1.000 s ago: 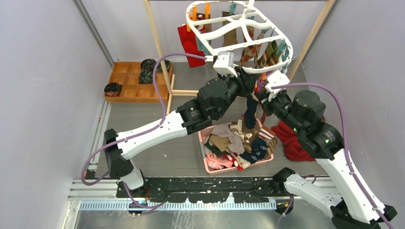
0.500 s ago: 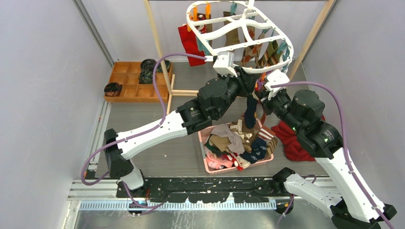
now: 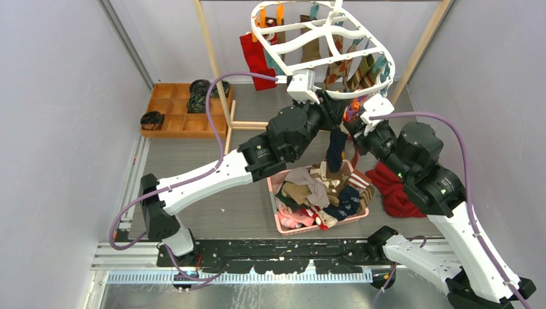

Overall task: Clip the socks to the hanger
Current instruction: Clamp the sock onto the hanger.

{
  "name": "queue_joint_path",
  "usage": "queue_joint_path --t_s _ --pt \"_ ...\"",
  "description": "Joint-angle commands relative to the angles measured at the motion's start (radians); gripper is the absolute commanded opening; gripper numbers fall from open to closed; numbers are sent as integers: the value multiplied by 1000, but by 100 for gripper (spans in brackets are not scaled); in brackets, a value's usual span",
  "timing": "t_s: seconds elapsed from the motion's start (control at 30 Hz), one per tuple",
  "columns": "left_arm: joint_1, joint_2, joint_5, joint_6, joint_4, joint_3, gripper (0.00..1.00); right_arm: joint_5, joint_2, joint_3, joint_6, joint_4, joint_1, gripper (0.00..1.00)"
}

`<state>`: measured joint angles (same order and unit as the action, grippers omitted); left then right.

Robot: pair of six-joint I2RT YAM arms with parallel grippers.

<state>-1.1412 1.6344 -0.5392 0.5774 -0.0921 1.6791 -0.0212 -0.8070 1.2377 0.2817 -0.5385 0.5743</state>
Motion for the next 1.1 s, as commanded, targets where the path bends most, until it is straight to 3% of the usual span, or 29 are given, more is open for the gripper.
queue_joint_path --t_s 0.0,1.07 --pt "6 5 -58 27 -30 15 0 -9 6 57 3 76 5 1" --pt "5 -35 -24 43 -42 -8 0 -81 -20 73 50 -4 4 1"
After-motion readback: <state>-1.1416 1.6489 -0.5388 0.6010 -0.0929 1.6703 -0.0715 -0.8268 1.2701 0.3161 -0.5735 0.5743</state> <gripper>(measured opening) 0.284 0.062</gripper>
